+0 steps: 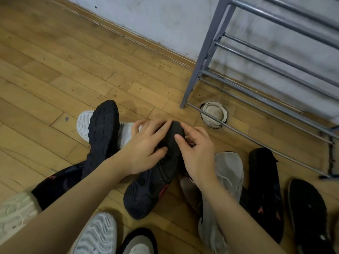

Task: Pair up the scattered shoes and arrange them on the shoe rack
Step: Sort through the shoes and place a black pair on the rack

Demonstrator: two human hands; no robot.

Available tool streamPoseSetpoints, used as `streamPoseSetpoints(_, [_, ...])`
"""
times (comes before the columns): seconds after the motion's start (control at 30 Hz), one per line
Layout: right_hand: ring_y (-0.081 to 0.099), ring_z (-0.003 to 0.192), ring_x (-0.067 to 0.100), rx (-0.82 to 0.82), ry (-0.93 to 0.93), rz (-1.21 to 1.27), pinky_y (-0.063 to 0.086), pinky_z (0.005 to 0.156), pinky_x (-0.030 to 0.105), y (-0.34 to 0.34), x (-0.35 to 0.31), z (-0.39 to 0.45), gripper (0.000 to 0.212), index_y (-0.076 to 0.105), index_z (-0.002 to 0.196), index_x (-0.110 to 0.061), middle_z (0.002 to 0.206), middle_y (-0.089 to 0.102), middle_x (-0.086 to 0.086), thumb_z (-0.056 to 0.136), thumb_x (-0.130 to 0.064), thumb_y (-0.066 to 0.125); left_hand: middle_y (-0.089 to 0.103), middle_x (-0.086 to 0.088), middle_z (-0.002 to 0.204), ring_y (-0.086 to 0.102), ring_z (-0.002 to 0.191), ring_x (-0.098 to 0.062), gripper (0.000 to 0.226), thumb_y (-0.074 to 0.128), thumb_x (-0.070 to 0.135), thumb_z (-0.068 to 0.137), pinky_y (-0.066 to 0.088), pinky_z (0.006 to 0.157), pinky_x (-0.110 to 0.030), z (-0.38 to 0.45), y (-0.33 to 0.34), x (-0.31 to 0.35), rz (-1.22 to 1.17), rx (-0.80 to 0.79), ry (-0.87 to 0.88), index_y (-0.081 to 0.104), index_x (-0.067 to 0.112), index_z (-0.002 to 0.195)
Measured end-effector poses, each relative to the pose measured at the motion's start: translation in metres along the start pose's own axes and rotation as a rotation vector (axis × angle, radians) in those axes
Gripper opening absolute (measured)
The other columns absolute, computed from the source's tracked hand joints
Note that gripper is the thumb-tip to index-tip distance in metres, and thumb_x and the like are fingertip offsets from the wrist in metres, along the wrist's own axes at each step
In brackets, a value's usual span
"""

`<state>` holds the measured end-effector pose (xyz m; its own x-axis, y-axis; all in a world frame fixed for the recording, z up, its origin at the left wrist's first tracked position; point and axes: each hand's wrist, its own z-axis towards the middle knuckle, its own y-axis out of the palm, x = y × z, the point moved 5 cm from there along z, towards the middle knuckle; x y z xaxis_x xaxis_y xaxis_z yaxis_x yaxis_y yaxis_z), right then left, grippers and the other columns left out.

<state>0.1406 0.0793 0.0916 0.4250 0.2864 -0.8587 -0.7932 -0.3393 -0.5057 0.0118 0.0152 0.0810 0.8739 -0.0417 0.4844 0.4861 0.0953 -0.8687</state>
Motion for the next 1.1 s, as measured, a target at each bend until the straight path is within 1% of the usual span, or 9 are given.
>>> streamPoseSetpoints(0.13, [0.058,0.087,0.009,0.081,-0.005,-0.05,0.051,0.08,0.022,-0.044,-0.015,-0.001,0.038,0.061,0.124,-0.017,0.101,0.055,-0.005,0.086,-0.02,0.067,-0.002,-0.003,0.157,0.021,0.137,-0.022,0.102,0.04,0.074,0.075,0.01,0.107,-0.04,0.004,0.005,0.035,0.065,-0.063,0.031,-0.005,0.02,0.149])
streamPoseSetpoints(0.3, [0.059,0.089,0.006,0.164,0.003,-0.044,0.051,0.082,0.021,-0.099,-0.014,-0.018,0.037,0.063,0.121,-0.018,0.102,0.057,-0.008,0.085,-0.018,0.068,0.029,-0.012,0.145,0.043,0.122,-0.032,0.111,0.049,0.08,0.063,0.035,0.09,-0.046,0.021,0.013,0.087,0.097,0.044,-0.009,0.004,0.025,0.148])
streamPoseSetpoints(0.43, [0.06,0.088,0.005,0.214,0.047,-0.045,0.049,0.077,0.009,-0.133,-0.001,-0.038,0.038,0.062,0.121,-0.019,0.105,0.059,-0.007,0.084,-0.017,0.069,0.021,-0.004,0.149,0.045,0.118,-0.032,0.11,0.056,0.078,0.062,0.039,0.088,-0.047,0.022,0.025,0.119,0.098,0.017,-0.006,-0.003,0.038,0.147])
streamPoseSetpoints(0.63, [0.06,0.087,0.003,0.261,-0.002,0.056,0.046,0.073,0.006,-0.171,-0.007,-0.064,0.037,0.062,0.121,-0.019,0.101,0.06,-0.004,0.084,-0.018,0.069,0.024,-0.004,0.149,0.046,0.119,-0.029,0.107,0.057,0.067,0.06,0.036,0.09,-0.041,0.023,0.013,0.165,0.075,0.056,0.095,0.006,0.035,0.148])
streamPoseSetpoints(0.8, [0.053,0.102,0.003,0.272,-0.188,-0.021,0.039,0.088,0.009,-0.224,-0.022,-0.071,0.032,0.062,0.122,-0.014,0.109,0.056,-0.005,0.09,-0.021,0.06,0.023,0.005,0.151,0.045,0.123,-0.023,0.107,0.061,0.063,0.059,0.04,0.093,-0.044,0.033,-0.012,0.211,-0.03,0.094,0.18,0.012,0.027,0.147])
streamPoseSetpoints(0.87, [0.05,0.113,0.004,0.302,-0.232,-0.05,0.037,0.097,0.014,-0.246,-0.019,-0.079,0.034,0.062,0.122,-0.014,0.116,0.055,-0.007,0.09,-0.026,0.058,0.023,0.006,0.151,0.041,0.127,-0.019,0.105,0.06,0.064,0.059,0.039,0.095,-0.044,0.04,-0.014,0.233,-0.026,0.084,0.235,0.016,0.023,0.145])
streamPoseSetpoints(0.93, [0.047,0.121,0.002,0.315,-0.246,-0.065,0.038,0.104,0.031,-0.265,-0.013,-0.087,0.037,0.058,0.125,-0.022,0.126,0.054,-0.012,0.09,-0.033,0.055,0.024,0.006,0.15,0.036,0.129,-0.015,0.104,0.059,0.064,0.058,0.038,0.098,-0.045,0.048,-0.014,0.254,-0.066,0.074,0.29,0.02,0.022,0.145])
streamPoseSetpoints(1.0, [0.044,0.127,0.004,0.312,-0.228,-0.051,0.036,0.106,0.047,-0.28,-0.006,-0.094,0.038,0.051,0.128,-0.033,0.133,0.052,-0.014,0.09,-0.04,0.052,0.026,0.006,0.149,0.034,0.13,-0.013,0.103,0.061,0.063,0.059,0.037,0.1,-0.047,0.056,-0.008,0.27,-0.165,0.027,0.335,0.02,0.024,0.145])
streamPoseSetpoints(1.1, [0.044,0.127,0.01,0.304,-0.198,-0.038,0.033,0.105,0.054,-0.294,0.006,-0.094,0.036,0.045,0.125,-0.04,0.135,0.048,-0.017,0.09,-0.049,0.047,0.029,0.008,0.146,0.034,0.132,-0.01,0.099,0.068,0.054,0.064,0.038,0.103,-0.043,0.069,0.011,0.283,-0.409,-0.095,0.384,0.019,0.026,0.144])
